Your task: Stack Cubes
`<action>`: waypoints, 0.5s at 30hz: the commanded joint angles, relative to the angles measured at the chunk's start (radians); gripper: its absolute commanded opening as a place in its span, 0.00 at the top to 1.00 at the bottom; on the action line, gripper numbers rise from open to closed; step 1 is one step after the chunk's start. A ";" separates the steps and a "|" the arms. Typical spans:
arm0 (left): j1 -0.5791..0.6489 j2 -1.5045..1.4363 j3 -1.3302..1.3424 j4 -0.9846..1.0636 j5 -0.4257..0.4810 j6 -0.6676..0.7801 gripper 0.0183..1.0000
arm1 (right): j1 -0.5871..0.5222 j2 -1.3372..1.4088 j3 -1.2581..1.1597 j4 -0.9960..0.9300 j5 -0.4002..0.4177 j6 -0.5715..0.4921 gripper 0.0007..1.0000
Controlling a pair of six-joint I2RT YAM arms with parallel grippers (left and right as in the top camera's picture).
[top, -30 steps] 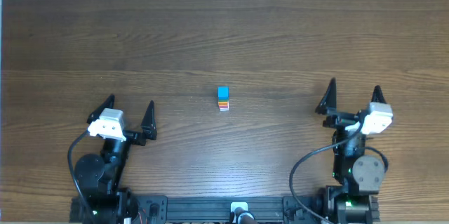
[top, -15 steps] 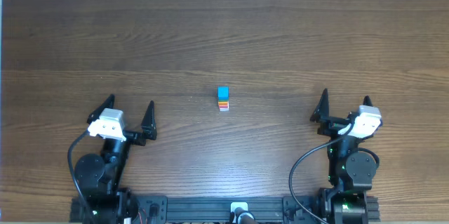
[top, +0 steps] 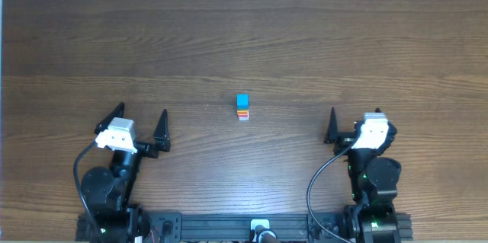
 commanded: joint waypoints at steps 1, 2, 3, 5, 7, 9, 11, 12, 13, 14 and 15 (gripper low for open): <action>0.006 -0.006 -0.005 0.000 0.006 0.014 0.00 | 0.001 -0.010 -0.006 -0.004 -0.027 -0.045 0.01; 0.006 -0.006 -0.005 0.000 0.006 0.015 0.00 | -0.005 -0.010 -0.006 -0.004 -0.027 -0.045 0.01; 0.006 -0.006 -0.005 0.000 0.006 0.015 0.00 | -0.013 -0.010 -0.006 -0.004 -0.027 -0.045 0.01; 0.006 -0.006 -0.005 0.000 0.006 0.015 0.00 | -0.031 -0.010 -0.006 -0.004 -0.027 -0.045 0.01; 0.006 -0.006 -0.005 0.000 0.006 0.015 0.00 | -0.054 -0.010 -0.006 -0.004 -0.027 -0.045 0.01; 0.006 -0.006 -0.005 0.000 0.006 0.014 0.00 | -0.084 -0.010 -0.006 -0.004 -0.027 -0.045 0.01; 0.006 -0.006 -0.005 0.000 0.006 0.014 0.00 | -0.100 -0.010 -0.006 -0.004 -0.027 -0.045 0.01; 0.006 -0.006 -0.005 0.000 0.006 0.015 0.00 | -0.100 -0.010 -0.006 -0.004 -0.027 -0.045 0.01; 0.006 -0.006 -0.005 0.000 0.006 0.014 0.00 | -0.100 -0.010 -0.006 -0.004 -0.027 -0.045 0.01; 0.006 -0.006 -0.005 0.000 0.006 0.014 0.00 | -0.099 -0.010 -0.006 -0.004 -0.028 -0.045 0.01; 0.006 -0.006 -0.005 0.000 0.006 0.015 0.00 | -0.099 -0.014 -0.006 -0.005 -0.028 -0.045 0.01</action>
